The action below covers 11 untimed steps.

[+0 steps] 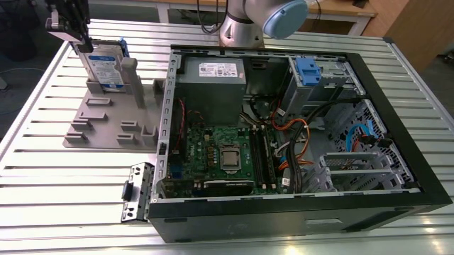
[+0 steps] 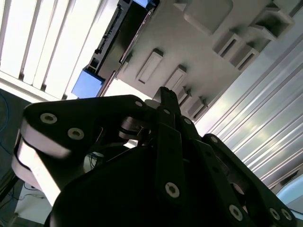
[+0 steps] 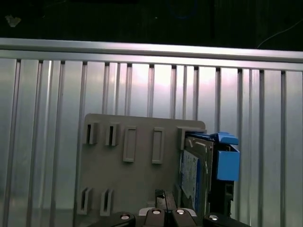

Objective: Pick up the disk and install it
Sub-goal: 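Pick up the disk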

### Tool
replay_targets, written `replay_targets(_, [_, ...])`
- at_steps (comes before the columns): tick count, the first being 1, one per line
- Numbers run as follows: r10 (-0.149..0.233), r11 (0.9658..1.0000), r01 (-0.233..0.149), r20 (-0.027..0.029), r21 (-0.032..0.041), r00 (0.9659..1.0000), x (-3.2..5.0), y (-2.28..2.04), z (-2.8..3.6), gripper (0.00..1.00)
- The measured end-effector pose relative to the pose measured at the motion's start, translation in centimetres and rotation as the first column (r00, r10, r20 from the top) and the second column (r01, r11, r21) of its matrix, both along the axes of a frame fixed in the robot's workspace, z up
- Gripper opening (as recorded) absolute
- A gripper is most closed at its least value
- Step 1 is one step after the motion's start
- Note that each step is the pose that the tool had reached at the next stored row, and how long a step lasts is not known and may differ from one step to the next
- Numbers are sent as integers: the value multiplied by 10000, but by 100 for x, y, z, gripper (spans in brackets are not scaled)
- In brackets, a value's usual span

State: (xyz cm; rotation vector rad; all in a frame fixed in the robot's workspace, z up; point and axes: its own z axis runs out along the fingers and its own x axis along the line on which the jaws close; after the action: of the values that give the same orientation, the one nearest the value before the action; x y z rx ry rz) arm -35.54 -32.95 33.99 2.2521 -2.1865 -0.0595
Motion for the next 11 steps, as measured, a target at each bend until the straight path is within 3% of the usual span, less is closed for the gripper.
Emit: replay_targets(11, [634,9980,-634,0,0,9980,0,0,0,10])
